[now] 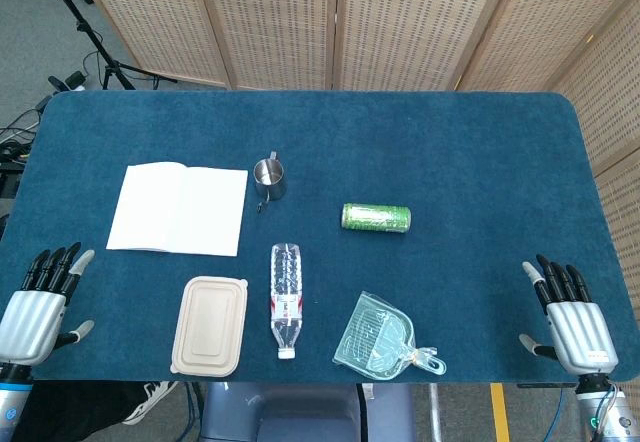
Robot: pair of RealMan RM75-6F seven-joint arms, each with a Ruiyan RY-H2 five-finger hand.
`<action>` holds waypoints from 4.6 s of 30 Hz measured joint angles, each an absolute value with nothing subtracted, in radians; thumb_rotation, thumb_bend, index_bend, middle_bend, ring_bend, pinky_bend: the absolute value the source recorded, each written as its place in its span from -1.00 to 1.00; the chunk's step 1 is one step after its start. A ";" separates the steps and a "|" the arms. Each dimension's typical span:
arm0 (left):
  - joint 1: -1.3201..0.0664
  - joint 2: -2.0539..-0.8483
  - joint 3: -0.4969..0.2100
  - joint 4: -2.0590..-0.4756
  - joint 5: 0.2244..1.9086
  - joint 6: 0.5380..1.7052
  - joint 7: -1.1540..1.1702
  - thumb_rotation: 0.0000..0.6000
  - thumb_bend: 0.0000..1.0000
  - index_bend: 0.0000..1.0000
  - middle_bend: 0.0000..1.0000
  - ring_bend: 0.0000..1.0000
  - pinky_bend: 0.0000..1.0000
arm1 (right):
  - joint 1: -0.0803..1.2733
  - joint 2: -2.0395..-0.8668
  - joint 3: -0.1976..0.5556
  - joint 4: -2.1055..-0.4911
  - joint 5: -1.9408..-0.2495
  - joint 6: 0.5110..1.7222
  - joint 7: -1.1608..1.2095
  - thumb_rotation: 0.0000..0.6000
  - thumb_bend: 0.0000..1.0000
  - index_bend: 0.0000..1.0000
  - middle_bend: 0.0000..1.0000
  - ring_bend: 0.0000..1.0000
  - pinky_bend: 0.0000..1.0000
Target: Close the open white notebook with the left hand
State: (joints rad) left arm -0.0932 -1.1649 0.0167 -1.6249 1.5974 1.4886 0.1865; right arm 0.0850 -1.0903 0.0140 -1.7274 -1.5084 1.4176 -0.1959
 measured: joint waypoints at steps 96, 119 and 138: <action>-0.515 -1.618 -0.134 -0.922 1.347 1.019 0.170 1.00 -0.75 -1.00 -1.00 -1.00 -1.00 | 0.105 -1.118 0.015 -1.698 -1.493 1.383 -0.185 1.00 -1.00 -1.00 -1.00 -1.00 -1.00; -0.518 -1.689 -0.098 -0.804 1.424 1.150 0.175 1.00 -0.28 -1.00 -1.00 -1.00 -1.00 | 0.106 -1.113 0.011 -1.703 -1.497 1.381 -0.174 1.00 -1.00 -1.00 -1.00 -1.00 -1.00; -0.519 -1.794 -0.123 -0.691 1.554 1.522 -0.111 1.00 -1.00 -1.00 -1.00 -1.00 -1.00 | 0.104 -1.106 0.012 -1.707 -1.498 1.387 -0.163 1.00 -1.00 -1.00 -1.00 -1.00 -1.00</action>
State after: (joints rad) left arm -0.5193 -1.7942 -0.1229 -0.6910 1.5535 1.5218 -0.1112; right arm 0.1038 -1.1059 0.0115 -1.7073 -1.4979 1.3867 -0.1627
